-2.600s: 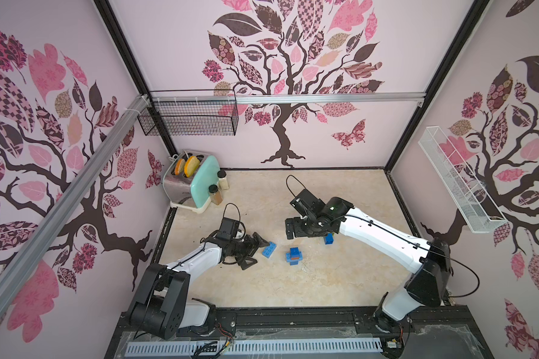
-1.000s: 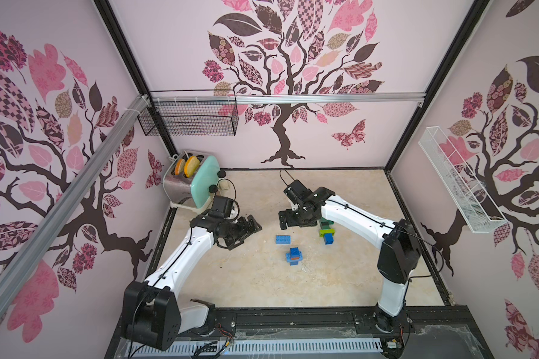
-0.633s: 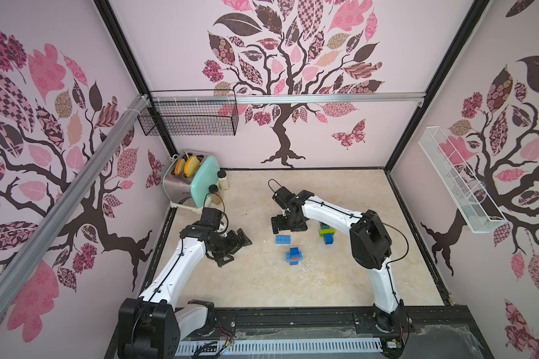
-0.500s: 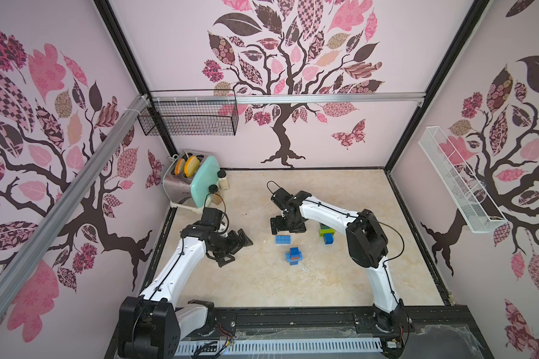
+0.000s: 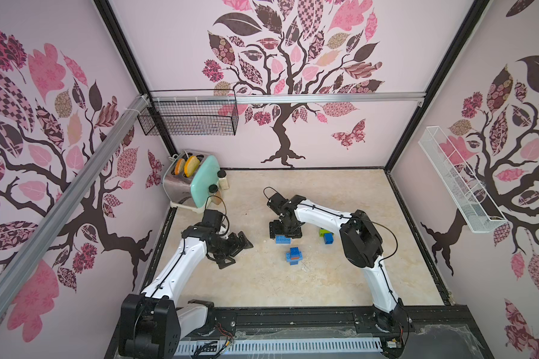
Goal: Assemble the letter f with lego
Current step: Pick up the lego brick from the center of the board.
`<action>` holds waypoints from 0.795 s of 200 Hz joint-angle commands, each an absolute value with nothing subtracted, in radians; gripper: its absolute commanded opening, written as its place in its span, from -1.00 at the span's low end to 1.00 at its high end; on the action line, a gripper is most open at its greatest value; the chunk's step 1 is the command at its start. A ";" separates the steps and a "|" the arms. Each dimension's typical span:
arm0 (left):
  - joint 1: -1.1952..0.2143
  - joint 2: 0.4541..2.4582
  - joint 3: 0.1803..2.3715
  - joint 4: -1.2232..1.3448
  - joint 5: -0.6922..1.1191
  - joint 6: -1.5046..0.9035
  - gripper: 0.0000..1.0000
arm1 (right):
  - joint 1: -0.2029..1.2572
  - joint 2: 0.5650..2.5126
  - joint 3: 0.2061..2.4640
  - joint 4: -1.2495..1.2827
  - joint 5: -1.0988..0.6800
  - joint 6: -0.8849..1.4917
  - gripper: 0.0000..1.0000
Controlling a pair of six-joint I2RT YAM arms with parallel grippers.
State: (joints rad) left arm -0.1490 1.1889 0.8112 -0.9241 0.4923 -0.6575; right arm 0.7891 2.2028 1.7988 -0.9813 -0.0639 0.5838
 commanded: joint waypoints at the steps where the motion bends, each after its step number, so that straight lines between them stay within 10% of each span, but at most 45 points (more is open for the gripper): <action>1: -0.146 1.175 0.798 -0.926 0.496 -0.652 0.92 | 0.799 2.236 1.815 -0.993 -0.028 0.615 0.74; 159: -0.167 1.172 0.789 -0.931 0.488 -0.655 0.90 | 0.813 2.252 1.818 -1.018 0.006 0.706 0.65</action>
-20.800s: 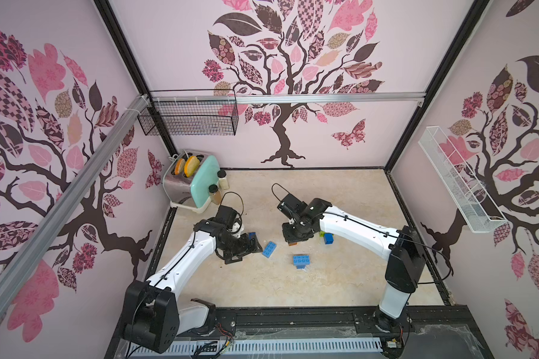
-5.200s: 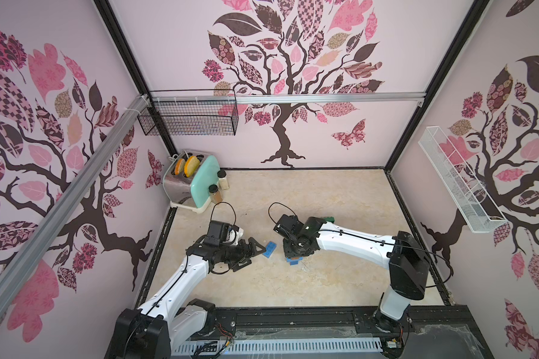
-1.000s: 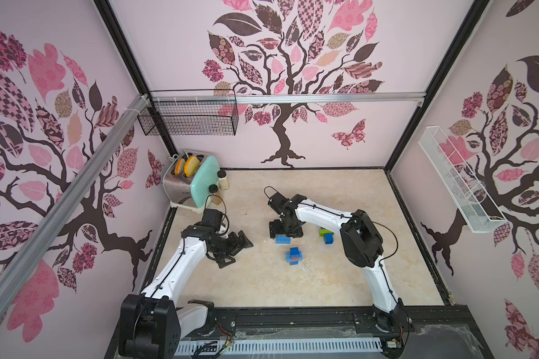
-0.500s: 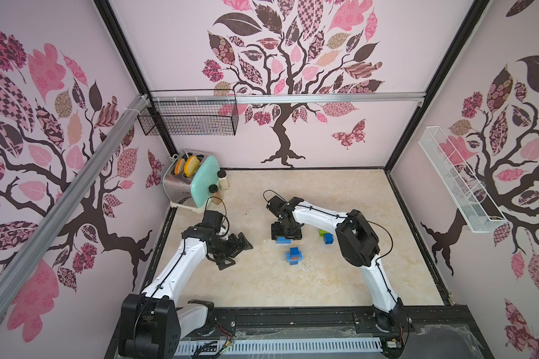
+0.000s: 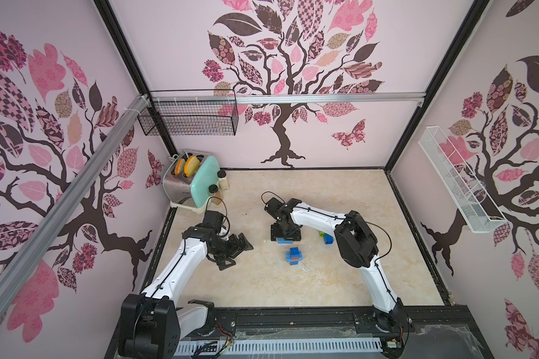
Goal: Assemble the letter f with lego
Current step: Pick up the lego brick from the center of the board.
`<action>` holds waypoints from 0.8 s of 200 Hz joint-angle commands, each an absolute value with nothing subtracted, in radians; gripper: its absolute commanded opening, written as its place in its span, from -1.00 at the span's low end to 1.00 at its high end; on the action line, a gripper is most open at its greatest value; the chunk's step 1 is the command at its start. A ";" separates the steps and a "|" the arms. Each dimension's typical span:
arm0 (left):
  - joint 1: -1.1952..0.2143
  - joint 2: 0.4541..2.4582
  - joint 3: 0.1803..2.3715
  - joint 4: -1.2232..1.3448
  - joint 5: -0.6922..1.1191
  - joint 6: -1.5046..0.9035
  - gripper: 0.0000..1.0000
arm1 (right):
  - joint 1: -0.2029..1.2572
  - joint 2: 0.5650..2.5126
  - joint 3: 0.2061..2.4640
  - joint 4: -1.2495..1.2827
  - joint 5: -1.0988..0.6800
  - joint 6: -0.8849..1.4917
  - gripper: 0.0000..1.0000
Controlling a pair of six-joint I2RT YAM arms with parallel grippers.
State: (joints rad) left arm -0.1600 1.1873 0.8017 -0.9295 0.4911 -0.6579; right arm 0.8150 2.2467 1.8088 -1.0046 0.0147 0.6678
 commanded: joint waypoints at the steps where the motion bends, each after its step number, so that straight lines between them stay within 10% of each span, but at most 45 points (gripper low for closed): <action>1: -0.167 1.172 0.789 -0.930 0.489 -0.655 0.90 | 0.813 2.252 1.818 -1.017 0.006 0.707 0.64; 160: -0.188 1.196 0.790 -0.908 0.485 -0.644 0.88 | 0.805 2.176 1.925 -1.082 0.024 0.622 0.27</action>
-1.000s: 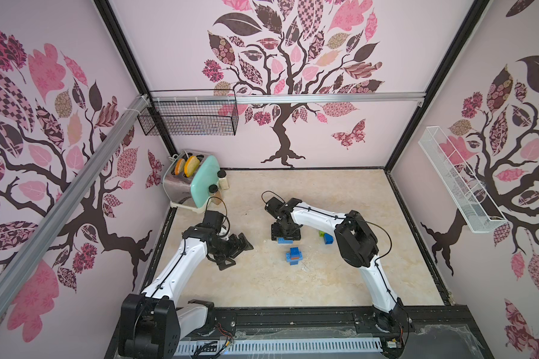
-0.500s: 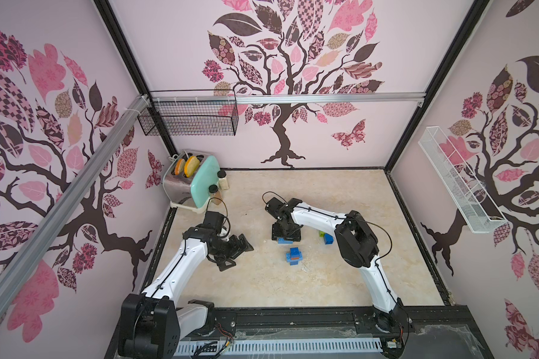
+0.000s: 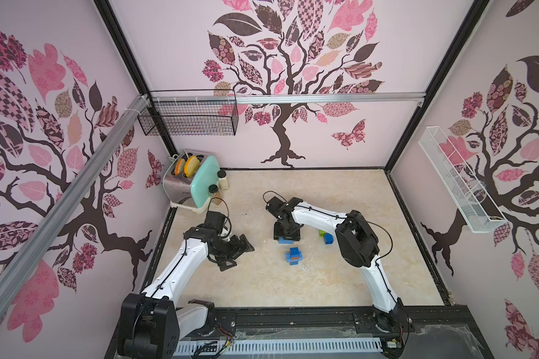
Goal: Assemble the letter f with lego
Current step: Pick up the lego brick from the center of the board, then assemble the lego brick with the lego brick.
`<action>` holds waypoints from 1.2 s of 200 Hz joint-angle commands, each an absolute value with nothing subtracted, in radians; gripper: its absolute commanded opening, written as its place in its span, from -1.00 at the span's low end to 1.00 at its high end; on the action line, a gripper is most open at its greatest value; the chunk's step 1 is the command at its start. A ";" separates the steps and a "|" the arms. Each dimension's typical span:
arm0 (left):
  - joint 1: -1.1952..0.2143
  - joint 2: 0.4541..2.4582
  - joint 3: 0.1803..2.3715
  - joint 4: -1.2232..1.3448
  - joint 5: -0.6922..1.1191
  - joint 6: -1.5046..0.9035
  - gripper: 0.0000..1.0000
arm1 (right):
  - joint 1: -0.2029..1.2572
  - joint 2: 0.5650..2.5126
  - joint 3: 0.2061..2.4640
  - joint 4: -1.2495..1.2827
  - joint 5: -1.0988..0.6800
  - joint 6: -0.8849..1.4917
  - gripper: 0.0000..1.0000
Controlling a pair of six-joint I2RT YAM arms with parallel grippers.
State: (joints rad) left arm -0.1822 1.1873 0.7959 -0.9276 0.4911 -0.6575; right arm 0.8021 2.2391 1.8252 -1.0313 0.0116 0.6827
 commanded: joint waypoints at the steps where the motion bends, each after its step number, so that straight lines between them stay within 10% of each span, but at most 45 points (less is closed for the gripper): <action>1: -0.188 1.196 0.790 -0.907 0.485 -0.643 0.88 | 0.804 2.175 1.929 -1.083 0.023 0.620 0.27; 134: -0.317 1.293 0.636 -0.404 0.751 -0.813 0.87 | 0.827 1.726 1.628 -1.184 -0.089 0.494 0.33; 240: -0.374 1.374 0.604 -0.288 0.807 -0.825 0.87 | 0.863 1.723 1.529 -1.134 -0.090 0.506 0.33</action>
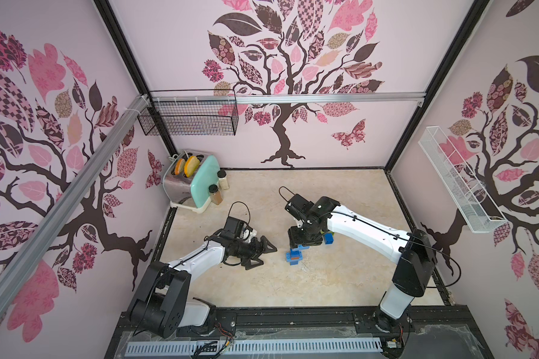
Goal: Assemble the letter f with lego
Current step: Assemble the lego brick with the lego brick.
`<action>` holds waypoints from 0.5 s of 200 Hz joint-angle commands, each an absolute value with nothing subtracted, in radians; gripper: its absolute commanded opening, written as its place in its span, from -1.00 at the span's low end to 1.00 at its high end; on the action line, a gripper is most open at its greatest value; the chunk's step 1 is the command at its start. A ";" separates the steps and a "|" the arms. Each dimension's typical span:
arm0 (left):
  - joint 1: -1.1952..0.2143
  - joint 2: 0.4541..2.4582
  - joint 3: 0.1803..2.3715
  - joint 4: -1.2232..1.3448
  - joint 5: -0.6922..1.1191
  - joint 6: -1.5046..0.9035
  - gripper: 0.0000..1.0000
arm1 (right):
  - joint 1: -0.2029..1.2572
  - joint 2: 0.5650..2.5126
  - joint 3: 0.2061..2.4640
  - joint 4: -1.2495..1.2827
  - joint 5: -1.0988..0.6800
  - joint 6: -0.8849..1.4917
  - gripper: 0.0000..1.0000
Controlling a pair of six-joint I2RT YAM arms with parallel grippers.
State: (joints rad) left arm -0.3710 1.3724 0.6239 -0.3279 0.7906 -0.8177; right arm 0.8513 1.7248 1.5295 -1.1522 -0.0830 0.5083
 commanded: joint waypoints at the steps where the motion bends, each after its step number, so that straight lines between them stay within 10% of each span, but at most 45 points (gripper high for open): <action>1: -0.374 1.373 0.604 -0.288 0.807 -0.825 0.87 | 0.864 1.724 1.529 -1.134 -0.090 0.506 0.33; 100: -0.374 1.350 0.595 -0.301 0.802 -0.826 0.87 | 0.877 1.756 1.494 -1.125 -0.078 0.512 0.33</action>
